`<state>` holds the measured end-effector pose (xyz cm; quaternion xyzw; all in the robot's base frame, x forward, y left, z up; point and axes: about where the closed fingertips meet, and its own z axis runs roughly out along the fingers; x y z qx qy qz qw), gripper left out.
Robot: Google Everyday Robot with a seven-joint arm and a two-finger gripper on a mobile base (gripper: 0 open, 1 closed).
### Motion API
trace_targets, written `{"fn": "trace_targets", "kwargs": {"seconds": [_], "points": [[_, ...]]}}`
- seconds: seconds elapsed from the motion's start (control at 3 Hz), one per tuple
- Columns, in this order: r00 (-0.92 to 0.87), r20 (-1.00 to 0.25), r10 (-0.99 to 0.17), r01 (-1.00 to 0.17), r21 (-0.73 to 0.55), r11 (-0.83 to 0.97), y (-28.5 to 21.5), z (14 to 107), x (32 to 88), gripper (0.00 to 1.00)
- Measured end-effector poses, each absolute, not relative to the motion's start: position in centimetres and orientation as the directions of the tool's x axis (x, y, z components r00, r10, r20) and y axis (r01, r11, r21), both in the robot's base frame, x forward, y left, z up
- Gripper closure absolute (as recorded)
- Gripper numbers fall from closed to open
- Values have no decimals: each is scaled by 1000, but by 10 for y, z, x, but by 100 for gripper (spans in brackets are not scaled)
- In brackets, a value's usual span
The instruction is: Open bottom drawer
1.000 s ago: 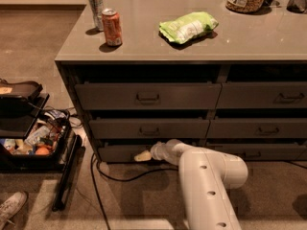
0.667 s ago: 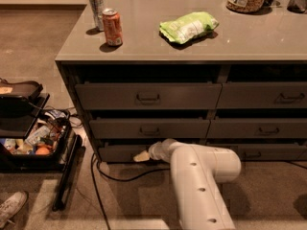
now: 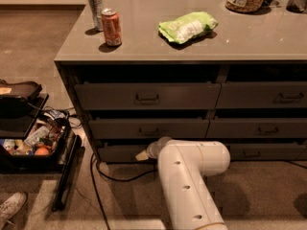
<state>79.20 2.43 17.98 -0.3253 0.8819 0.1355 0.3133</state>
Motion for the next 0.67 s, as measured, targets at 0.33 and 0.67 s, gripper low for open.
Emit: {"fn": "trace_targets", "kwargs": {"seconds": [0.33, 0.67], "points": [[-596, -654, -466, -668, 82, 739, 21, 178, 785, 42], [-596, -654, -466, -668, 82, 739, 21, 184, 785, 65]]}}
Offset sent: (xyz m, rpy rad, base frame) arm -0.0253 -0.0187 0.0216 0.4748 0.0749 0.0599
